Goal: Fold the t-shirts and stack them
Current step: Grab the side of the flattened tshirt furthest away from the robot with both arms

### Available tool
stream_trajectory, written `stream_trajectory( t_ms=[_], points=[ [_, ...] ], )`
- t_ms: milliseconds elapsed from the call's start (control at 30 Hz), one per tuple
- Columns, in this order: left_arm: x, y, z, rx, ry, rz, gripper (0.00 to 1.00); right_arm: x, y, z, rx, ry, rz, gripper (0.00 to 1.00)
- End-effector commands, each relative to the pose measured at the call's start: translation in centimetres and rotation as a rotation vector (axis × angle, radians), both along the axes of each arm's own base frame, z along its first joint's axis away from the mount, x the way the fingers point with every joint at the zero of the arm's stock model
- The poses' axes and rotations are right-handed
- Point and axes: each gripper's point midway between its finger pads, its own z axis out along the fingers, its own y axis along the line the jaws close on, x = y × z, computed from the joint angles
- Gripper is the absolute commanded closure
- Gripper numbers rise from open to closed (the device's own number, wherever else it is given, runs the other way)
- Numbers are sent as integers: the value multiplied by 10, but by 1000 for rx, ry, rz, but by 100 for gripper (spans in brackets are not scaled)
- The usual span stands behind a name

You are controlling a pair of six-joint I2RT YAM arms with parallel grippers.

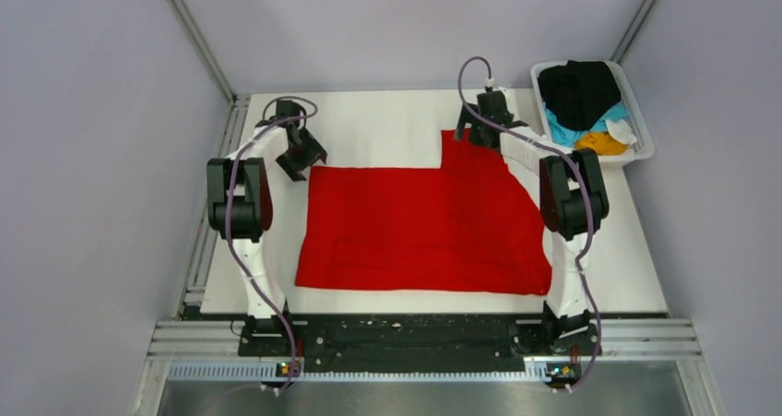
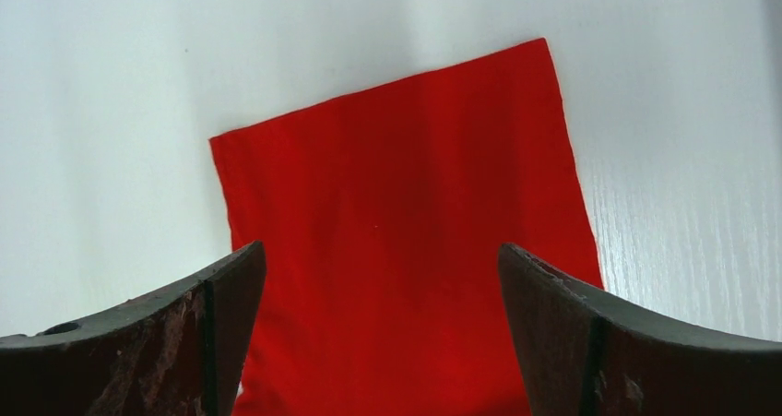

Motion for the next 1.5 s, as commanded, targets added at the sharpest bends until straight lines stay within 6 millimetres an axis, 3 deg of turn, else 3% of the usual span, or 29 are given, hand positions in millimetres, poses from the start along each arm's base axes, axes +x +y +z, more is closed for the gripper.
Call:
stream_trajectory(
  t_ms=[0, 200, 300, 433, 467, 500, 700, 833, 933, 1167, 1333, 1467],
  points=[
    [-4, -11, -5, -48, 43, -75, 29, 20, 0, 7, 7, -70, -8, 7],
    [-12, -21, -12, -62, 78, -158, 37, 34, -1, 2, 5, -129, -28, 11],
    [-20, -20, -18, -45, 114, -163, 46, 43, 4, 3, 22, -155, -17, 12],
    [-26, -16, -25, -23, 155, -156, 75, 54, 9, -3, 30, -148, -18, 13],
    [-28, -15, -27, -19, 163, -156, 94, 57, 9, -11, 24, -132, -26, 14],
    [-29, -13, -27, -15, 170, -156, 100, 58, 7, -17, 12, -112, -41, 14],
    [-27, -15, -7, -11, 95, -177, 100, 71, -6, -36, -73, -50, -107, 17],
    [-24, -16, 8, -10, 26, -180, 100, 58, -6, -48, -114, -3, -97, 25],
    [-28, -14, 9, -2, 21, -164, 100, 50, -5, -48, -177, -1, -77, 31],
    [-32, -15, 7, -7, 3, -166, 100, 37, 3, -48, -292, 24, 2, 62],
    [-25, -14, 17, -7, -29, -144, 100, 36, 8, -43, -322, 15, 29, 98],
    [-16, -9, 15, 9, -19, -121, 100, 55, 13, -23, -336, -51, 51, 100]
  ],
)
